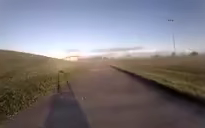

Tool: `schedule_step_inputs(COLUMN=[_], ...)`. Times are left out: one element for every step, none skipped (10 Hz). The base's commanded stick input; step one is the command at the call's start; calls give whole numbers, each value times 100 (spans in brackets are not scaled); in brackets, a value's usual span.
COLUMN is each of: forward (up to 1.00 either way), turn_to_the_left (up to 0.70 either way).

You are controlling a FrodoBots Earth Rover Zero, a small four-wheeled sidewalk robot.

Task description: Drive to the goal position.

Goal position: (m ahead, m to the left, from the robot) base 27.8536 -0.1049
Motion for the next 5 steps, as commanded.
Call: schedule_step_inputs(forward=[70,70,70,70,70], turn_to_the_left=[0,0,0,0,0])
